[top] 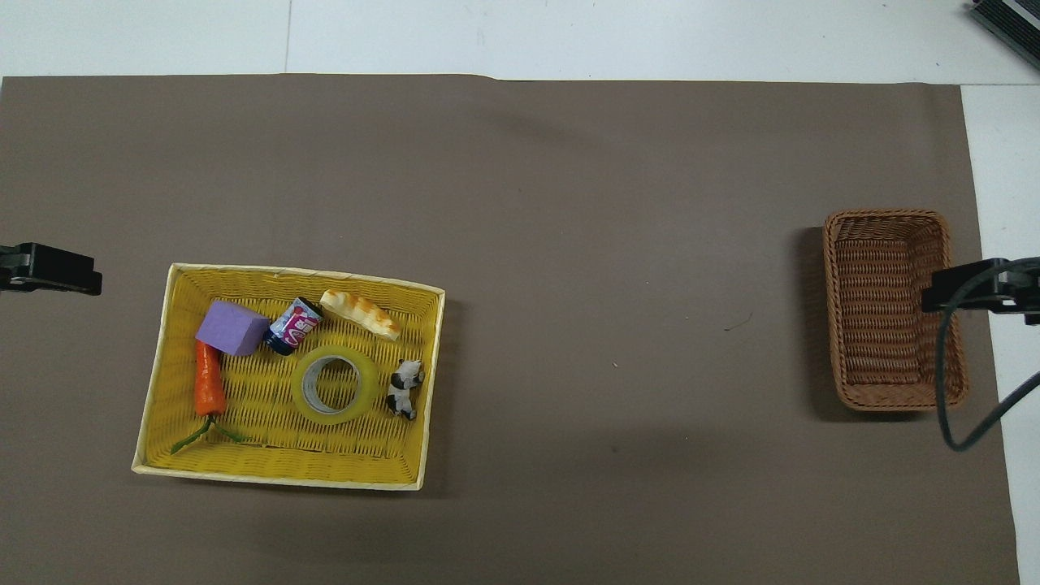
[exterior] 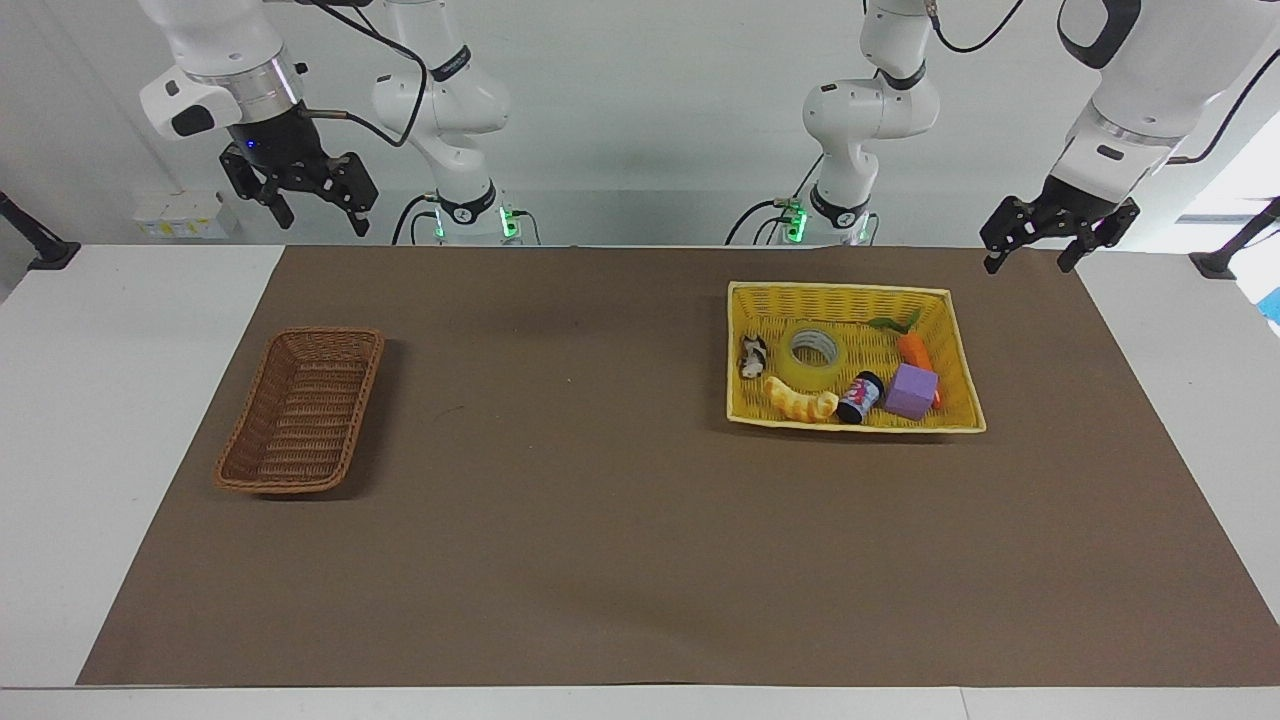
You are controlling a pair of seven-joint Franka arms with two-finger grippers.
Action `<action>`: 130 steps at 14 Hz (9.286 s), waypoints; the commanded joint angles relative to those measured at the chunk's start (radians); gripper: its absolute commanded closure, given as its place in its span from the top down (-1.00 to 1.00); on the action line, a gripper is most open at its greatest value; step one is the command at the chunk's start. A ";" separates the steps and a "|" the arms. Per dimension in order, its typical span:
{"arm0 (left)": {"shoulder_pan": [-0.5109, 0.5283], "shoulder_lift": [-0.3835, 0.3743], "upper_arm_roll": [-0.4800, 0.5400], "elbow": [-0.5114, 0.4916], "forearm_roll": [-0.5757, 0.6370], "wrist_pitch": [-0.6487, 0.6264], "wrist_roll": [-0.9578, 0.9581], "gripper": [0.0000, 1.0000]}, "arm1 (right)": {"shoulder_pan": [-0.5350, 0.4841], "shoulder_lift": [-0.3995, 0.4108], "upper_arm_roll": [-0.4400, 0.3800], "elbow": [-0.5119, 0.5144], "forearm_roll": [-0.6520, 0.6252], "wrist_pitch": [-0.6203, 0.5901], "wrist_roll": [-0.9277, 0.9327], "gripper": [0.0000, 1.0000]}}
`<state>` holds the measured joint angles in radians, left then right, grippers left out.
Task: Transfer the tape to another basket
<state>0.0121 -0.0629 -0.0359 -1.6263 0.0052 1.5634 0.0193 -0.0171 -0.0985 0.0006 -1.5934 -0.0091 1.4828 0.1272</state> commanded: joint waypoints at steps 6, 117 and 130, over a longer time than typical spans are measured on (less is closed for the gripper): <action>0.012 -0.023 -0.007 -0.009 0.010 -0.023 0.007 1.00 | -0.009 -0.010 0.001 -0.007 0.015 0.013 -0.020 1.00; -0.242 0.065 -0.032 0.042 -0.085 -0.080 -0.134 -1.00 | -0.009 -0.010 0.001 -0.007 0.015 0.013 -0.020 1.00; -0.497 0.044 -0.033 -0.024 -0.287 0.200 -0.493 -1.00 | -0.009 -0.010 0.001 -0.007 0.015 0.013 -0.020 1.00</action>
<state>-0.4304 0.0025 -0.0866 -1.6319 -0.2554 1.7183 -0.4270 -0.0171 -0.0985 0.0006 -1.5934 -0.0091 1.4828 0.1272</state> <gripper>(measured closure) 0.784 0.000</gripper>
